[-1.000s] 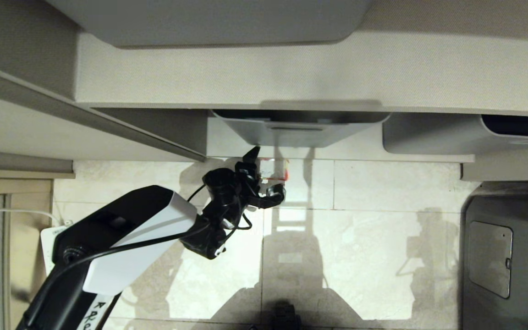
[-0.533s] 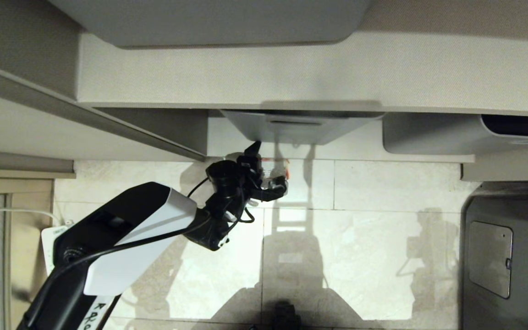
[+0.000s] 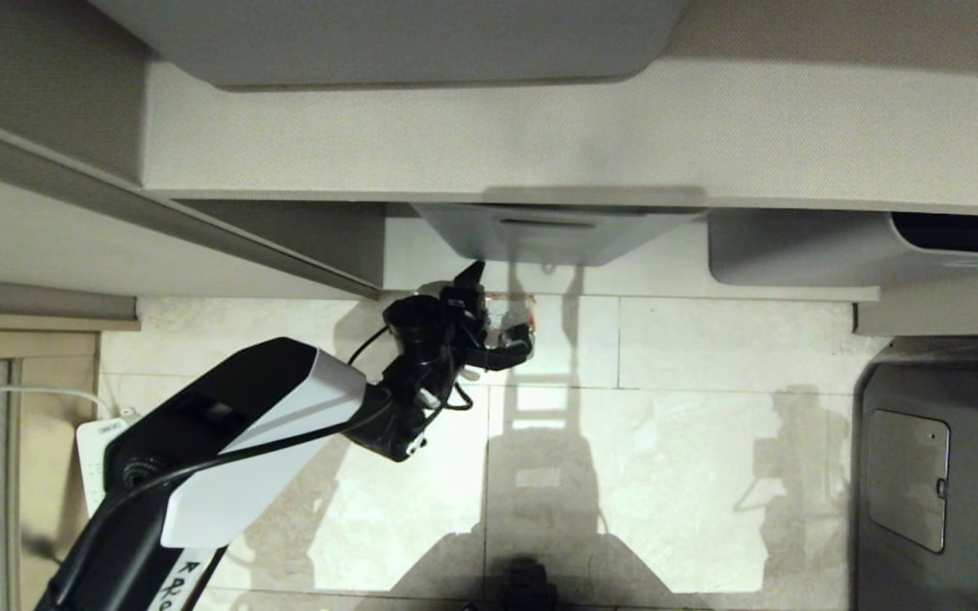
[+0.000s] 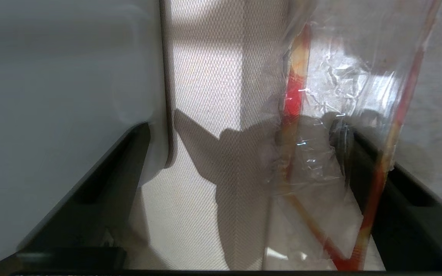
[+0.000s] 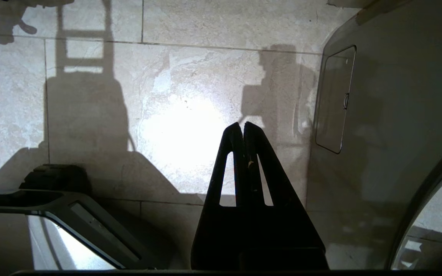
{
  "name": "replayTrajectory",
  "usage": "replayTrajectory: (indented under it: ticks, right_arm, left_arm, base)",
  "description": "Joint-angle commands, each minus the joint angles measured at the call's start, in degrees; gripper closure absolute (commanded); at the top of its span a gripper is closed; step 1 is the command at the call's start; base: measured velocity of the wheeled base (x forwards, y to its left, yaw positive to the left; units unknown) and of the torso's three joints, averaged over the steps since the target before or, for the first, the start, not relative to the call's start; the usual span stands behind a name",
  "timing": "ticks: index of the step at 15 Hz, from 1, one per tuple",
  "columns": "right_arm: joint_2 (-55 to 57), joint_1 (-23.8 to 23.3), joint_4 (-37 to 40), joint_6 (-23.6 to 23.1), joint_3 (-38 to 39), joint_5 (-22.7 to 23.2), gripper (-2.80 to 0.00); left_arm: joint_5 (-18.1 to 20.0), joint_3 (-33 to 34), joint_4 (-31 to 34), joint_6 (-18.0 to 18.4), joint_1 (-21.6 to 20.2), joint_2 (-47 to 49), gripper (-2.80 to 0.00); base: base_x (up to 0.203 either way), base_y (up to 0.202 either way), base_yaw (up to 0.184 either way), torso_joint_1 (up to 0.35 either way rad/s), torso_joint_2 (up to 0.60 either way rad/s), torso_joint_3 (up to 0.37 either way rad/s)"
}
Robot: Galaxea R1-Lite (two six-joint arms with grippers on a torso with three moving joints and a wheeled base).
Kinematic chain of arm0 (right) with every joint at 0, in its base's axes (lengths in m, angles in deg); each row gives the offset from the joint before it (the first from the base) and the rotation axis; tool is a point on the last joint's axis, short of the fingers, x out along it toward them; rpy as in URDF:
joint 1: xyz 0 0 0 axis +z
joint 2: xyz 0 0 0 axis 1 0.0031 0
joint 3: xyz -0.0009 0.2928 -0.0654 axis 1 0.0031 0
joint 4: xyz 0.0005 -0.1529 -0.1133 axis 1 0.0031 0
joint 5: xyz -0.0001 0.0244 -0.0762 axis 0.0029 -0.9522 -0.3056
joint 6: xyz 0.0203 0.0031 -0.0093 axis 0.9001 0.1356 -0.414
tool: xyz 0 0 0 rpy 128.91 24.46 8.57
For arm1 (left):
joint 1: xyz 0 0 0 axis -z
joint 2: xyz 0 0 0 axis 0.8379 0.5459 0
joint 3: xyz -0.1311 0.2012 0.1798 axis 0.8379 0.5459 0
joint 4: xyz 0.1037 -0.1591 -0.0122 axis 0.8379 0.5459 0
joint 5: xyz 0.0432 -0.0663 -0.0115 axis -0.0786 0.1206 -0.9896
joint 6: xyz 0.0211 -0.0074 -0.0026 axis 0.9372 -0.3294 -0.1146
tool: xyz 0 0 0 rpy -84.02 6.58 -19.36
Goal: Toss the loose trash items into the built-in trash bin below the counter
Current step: Pick up the garbage
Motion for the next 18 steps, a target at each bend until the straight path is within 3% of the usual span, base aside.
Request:
replayTrajectory:
  ticks: [1, 9, 13, 18]
  right_arm:
    - [-0.09, 0.02, -0.01, -0.02, 0.0, 0.02, 0.0]
    - [-0.09, 0.02, -0.01, -0.02, 0.0, 0.02, 0.0]
    - [-0.09, 0.02, -0.01, -0.02, 0.0, 0.02, 0.0]
    - [-0.07, 0.02, -0.01, -0.02, 0.0, 0.02, 0.0]
  left_arm:
    - [-0.24, 0.06, -0.4, 0.62, 0.1, 0.65, 0.0]
    - [-2.21, 0.27, -0.44, 0.61, 0.1, 0.72, 0.0]
    - [-2.07, 5.31, -0.58, 0.13, 0.24, -2.73, 0.0]
    - [-2.14, 15.05, -0.49, -5.82, 0.56, -11.88, 0.0]
  base:
    - [0.0, 0.0, 0.0, 0.0, 0.0, 0.0]
    - [0.0, 0.0, 0.0, 0.0, 0.0, 0.0]
    - [0.0, 0.0, 0.0, 0.0, 0.0, 0.0]
    - [0.0, 0.0, 0.0, 0.0, 0.0, 0.0]
